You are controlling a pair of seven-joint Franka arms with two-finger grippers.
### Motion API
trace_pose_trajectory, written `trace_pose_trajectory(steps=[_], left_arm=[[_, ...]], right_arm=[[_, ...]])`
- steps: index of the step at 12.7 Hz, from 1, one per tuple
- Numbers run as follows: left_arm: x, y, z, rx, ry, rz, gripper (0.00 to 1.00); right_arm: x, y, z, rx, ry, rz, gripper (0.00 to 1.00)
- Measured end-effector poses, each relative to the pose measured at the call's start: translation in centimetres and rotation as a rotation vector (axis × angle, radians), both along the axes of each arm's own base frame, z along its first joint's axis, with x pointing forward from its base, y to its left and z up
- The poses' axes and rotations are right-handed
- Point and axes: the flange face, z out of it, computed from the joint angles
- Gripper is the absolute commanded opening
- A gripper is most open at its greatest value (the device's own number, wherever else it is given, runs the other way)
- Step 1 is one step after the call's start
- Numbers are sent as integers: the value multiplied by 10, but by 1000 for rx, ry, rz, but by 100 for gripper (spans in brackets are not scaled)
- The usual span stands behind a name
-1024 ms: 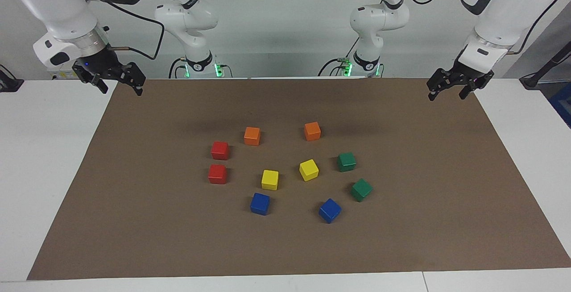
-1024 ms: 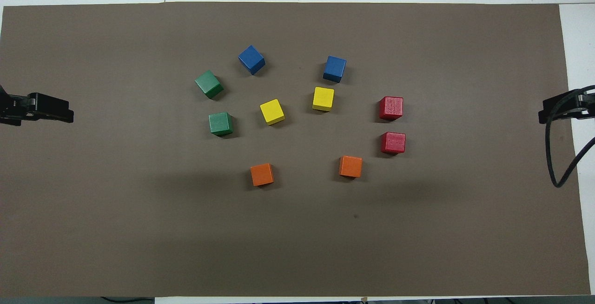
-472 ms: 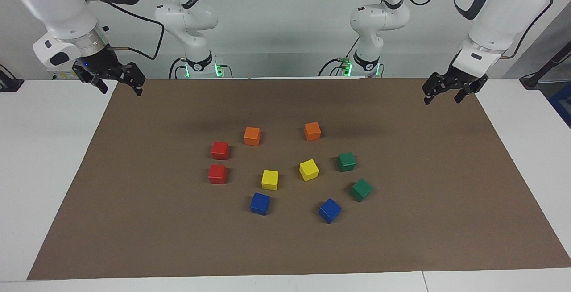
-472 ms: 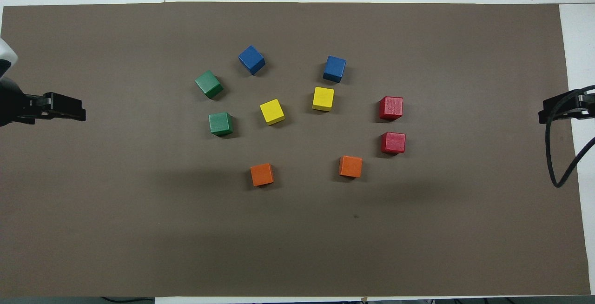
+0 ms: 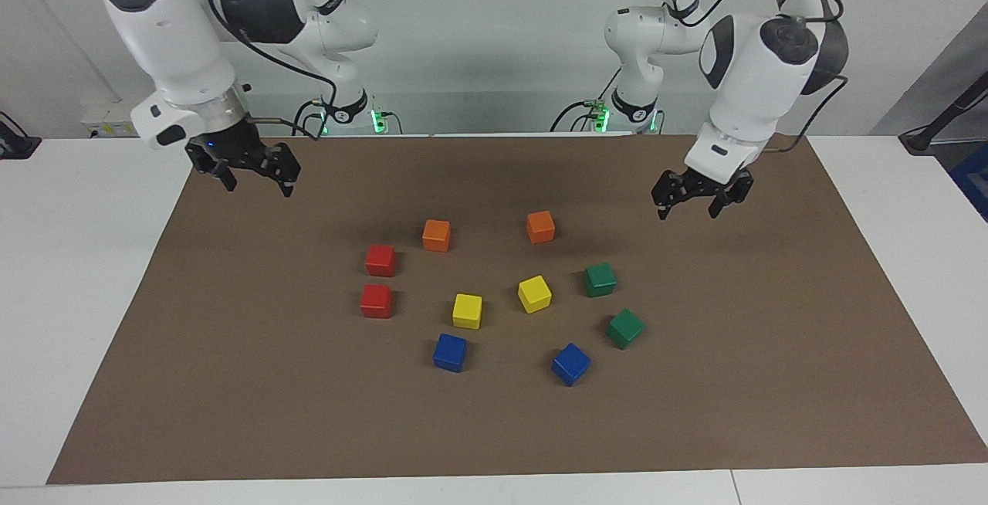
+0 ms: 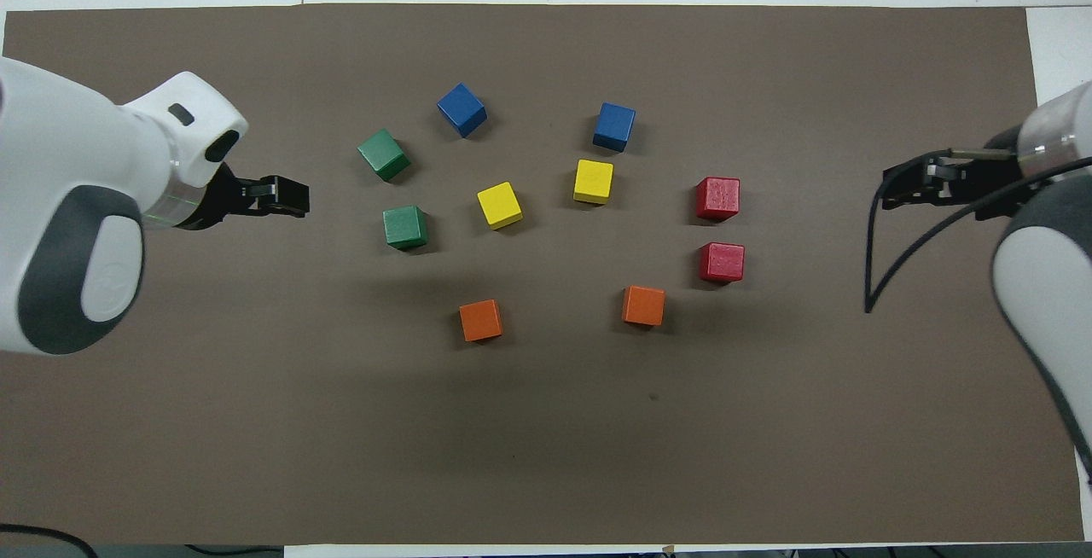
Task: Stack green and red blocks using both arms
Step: 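Lower the left gripper onto green while the right gripper reaches red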
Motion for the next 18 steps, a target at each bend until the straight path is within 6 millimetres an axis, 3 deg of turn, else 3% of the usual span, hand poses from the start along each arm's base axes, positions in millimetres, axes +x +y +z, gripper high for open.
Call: trace_pose_trajectory(steps=[4,6,9,12,18], left_arm=[[11,-52,-84,-28,-16,85,100],[11,-68,-113,-37,-17,125,100],[11,-89,-146,-50,-19,166,100],[10,-96,-160,-49,-10,173,100],[3,-92,-178,-47,-3,209,94]], right_arm=[[5,36,-72,-3,-3,-68,100],[2,48,-101,-3,-10,-100,100],[-3,68,-123,16,-1,-155,100],[-5,96,-137,28,-18,-171,100],[-11,103,-172,34,-39,-160,100]])
